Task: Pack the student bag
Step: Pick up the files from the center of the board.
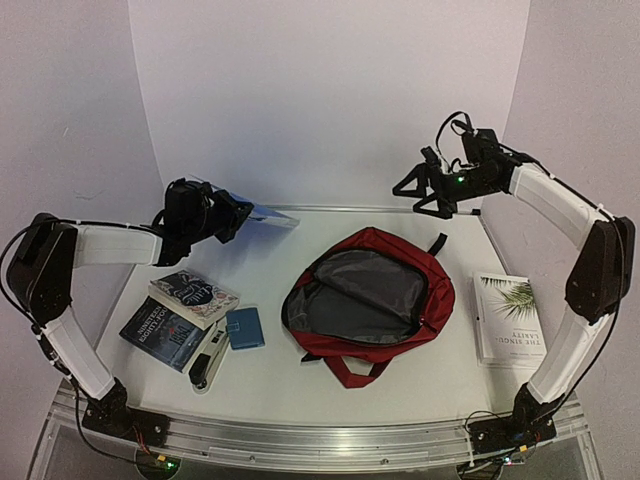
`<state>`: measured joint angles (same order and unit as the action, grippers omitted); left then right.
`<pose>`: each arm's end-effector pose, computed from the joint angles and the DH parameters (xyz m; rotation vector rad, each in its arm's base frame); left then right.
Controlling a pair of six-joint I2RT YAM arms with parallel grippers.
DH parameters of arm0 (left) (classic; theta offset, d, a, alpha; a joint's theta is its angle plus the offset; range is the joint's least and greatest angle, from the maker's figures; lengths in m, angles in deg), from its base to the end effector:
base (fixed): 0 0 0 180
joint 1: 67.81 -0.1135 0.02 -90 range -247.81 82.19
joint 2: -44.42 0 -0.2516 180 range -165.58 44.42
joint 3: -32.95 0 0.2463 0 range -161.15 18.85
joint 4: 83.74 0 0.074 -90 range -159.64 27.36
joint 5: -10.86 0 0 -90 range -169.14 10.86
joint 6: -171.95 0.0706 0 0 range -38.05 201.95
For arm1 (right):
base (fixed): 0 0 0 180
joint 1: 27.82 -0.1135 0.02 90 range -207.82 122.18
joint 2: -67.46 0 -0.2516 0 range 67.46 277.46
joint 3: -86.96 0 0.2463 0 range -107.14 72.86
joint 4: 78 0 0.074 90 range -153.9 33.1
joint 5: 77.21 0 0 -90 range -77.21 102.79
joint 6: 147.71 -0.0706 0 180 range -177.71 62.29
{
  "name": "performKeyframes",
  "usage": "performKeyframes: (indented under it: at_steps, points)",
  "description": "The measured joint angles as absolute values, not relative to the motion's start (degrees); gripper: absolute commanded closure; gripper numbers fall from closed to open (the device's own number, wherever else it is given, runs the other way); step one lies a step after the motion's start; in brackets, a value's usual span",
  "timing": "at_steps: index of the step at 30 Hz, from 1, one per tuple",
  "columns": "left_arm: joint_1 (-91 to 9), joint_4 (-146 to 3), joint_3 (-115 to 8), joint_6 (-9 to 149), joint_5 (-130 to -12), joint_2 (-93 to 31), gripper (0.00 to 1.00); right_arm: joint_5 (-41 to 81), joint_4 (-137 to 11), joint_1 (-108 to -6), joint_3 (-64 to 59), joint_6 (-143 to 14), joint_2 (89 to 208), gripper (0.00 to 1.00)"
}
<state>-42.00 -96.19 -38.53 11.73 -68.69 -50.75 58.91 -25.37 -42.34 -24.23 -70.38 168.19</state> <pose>0.3625 -0.1896 0.2372 -0.6090 1.8842 -1.3256 0.3746 0.1496 0.3229 -0.4625 2.2499 1.1692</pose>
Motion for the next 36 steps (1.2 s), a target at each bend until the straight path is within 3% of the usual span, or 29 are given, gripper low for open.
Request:
performKeyframes:
  at_steps: [7, 10, 16, 25, 36]
  points:
    - [-38.8, -95.2, -38.7, 11.2, -67.0, -50.4, 1.00, 64.1, -39.4, -44.4, -19.3, -94.3, 168.6, 0.02]
    - [-36.7, -93.7, -41.1, 10.5, -66.8, -50.6, 1.00, 64.1, -42.0, -47.9, -18.7, -97.2, 169.6, 0.02]
    - [-33.6, -87.5, -50.9, 10.0, -64.4, -51.5, 1.00, 54.0, -42.3, -54.7, -18.2, -73.9, 166.9, 0.02]
    - [-33.2, -76.6, -62.9, 10.2, -53.6, -53.5, 1.00, 42.1, -43.8, -55.1, -15.7, -37.1, 159.6, 0.02]
    - [-31.3, -71.7, -68.5, 11.2, -44.9, -55.3, 1.00, 35.9, -43.8, -61.7, -15.5, -17.0, 161.7, 0.02]
